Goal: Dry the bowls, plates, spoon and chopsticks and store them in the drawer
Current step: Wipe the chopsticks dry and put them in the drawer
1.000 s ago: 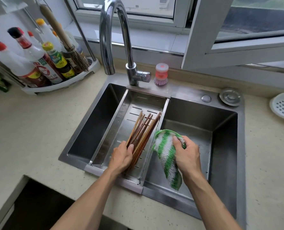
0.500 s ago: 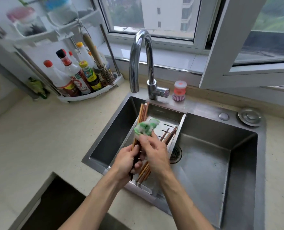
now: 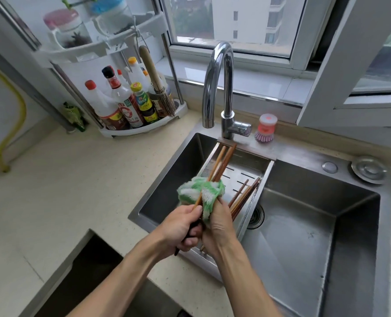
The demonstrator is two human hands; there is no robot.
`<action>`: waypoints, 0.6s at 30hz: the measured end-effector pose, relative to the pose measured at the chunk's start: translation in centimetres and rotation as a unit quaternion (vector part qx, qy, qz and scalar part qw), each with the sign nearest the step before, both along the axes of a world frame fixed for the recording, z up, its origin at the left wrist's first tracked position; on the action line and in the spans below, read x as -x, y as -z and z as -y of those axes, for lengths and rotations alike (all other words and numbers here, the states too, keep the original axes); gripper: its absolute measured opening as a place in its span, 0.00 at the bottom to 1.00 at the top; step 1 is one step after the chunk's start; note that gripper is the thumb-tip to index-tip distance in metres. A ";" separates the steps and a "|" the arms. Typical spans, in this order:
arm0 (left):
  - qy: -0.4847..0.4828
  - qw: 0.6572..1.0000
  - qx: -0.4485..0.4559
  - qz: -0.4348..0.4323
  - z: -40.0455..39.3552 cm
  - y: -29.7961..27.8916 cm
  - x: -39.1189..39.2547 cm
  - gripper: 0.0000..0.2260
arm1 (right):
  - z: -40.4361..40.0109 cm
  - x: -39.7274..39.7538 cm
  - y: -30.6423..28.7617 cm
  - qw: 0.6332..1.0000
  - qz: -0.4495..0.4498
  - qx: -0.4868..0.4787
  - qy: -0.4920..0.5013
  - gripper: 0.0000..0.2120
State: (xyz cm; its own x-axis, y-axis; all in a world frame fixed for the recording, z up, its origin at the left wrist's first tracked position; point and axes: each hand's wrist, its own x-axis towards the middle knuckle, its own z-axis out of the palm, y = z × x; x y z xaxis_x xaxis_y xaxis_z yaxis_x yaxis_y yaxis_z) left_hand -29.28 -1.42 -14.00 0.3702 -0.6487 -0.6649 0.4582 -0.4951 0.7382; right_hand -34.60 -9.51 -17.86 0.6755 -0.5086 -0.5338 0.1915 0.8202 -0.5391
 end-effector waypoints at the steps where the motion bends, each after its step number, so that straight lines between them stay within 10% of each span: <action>1: 0.014 1.000 -0.001 0.015 0.0 0.0 0.2 0.11 | 0.1 -0.2 -0.2 1.000 -0.006 0.016 0.010 0.10; 12: 0.020 0.876 -0.050 0.480 -1.1 1.2 -1.0 0.10 | 0.3 -1.6 0.1 0.998 0.028 -0.036 0.033 0.14; 18: 0.078 0.856 -0.047 0.509 -2.7 1.7 -1.0 0.15 | 0.2 -3.1 0.6 0.994 -0.069 -0.013 0.083 0.09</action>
